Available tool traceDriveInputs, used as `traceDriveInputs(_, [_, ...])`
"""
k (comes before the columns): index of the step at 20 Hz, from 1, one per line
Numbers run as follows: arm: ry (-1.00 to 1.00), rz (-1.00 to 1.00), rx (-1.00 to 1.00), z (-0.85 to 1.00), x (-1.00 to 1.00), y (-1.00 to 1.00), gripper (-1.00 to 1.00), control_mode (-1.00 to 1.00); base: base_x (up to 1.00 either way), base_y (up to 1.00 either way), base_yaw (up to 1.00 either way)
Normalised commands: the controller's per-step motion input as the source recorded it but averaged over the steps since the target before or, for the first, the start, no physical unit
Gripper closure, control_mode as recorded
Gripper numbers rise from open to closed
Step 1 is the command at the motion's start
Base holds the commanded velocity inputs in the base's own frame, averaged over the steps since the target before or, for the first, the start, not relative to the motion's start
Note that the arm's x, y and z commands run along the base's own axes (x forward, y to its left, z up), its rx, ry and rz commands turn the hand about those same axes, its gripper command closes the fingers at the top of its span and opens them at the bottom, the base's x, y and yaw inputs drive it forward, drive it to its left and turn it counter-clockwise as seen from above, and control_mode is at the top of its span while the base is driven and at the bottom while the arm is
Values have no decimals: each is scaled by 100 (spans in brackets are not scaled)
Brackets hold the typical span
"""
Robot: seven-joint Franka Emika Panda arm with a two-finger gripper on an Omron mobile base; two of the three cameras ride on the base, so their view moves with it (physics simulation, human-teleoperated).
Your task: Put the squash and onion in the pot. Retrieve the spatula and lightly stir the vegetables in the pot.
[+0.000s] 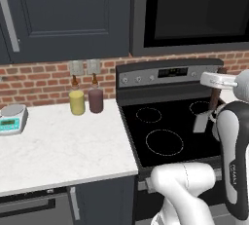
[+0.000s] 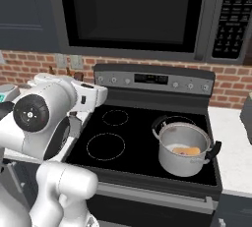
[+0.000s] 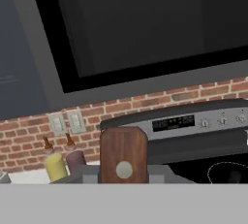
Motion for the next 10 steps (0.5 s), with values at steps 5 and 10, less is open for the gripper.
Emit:
traceDriveInputs(5, [0,0,0,0,0,0,100,100,0,-94,0])
traceDriveInputs(10, [0,0,0,0,0,0,100,100,0,-88,0])
